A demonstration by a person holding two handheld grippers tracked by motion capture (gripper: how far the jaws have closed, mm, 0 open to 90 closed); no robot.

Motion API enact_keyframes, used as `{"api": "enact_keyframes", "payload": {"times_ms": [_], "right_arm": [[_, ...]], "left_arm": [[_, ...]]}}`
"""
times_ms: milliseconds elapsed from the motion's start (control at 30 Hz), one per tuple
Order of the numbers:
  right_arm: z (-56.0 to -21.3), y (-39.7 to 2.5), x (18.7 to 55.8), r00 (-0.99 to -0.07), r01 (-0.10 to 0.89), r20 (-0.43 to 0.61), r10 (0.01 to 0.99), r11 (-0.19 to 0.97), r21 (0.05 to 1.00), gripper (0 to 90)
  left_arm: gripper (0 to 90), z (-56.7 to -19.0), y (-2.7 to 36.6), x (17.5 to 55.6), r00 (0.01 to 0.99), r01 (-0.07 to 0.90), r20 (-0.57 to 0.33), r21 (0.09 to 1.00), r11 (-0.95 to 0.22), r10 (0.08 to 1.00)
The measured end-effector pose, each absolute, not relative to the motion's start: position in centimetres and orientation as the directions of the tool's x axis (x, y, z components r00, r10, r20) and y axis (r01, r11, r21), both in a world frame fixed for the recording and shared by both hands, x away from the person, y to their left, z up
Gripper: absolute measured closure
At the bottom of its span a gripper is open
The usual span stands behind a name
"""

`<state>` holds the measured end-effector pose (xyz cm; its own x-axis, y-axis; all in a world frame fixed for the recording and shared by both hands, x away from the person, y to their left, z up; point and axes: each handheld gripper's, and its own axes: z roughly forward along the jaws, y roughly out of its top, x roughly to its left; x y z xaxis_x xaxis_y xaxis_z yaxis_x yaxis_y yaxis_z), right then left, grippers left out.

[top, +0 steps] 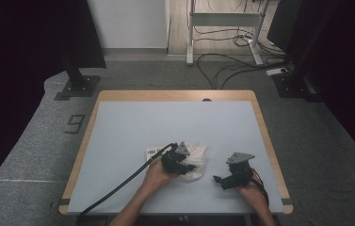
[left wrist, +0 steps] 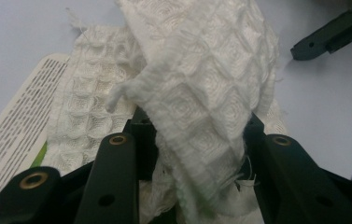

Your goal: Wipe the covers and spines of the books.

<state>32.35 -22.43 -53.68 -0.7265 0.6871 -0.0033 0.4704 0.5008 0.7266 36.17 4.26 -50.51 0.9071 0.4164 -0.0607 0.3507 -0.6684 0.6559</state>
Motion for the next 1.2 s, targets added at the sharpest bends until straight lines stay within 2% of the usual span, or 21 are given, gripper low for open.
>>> {"api": "enact_keyframes", "payload": {"times_ms": [333, 733, 1000, 1200], "right_arm": [[-53.7, -22.4, 32.3, -0.726, 0.47, -0.003, 0.687, 0.501, 0.727, 0.5], [-53.7, -22.4, 32.3, -0.726, 0.471, -0.003, 0.688, 0.5, 0.727, 0.5], [-53.7, -22.4, 32.3, -0.725, 0.47, -0.004, 0.689, 0.5, 0.728, 0.6], [-53.7, -22.4, 32.3, -0.727, 0.468, -0.006, 0.687, 0.501, 0.728, 0.7]], "left_arm": [[62.6, -50.3, 4.3, 36.3, 0.907, 0.358, -0.077, 0.66, -0.66, 0.415], [63.1, -47.0, 4.9, 36.1, 0.911, 0.335, -0.076, 0.709, -0.621, 0.405], [63.1, -45.7, 4.9, 36.0, 0.914, 0.307, -0.034, 0.709, -0.635, 0.404], [62.7, -45.6, 5.5, 36.2, 0.901, 0.322, -0.025, 0.707, -0.629, 0.433]]}}
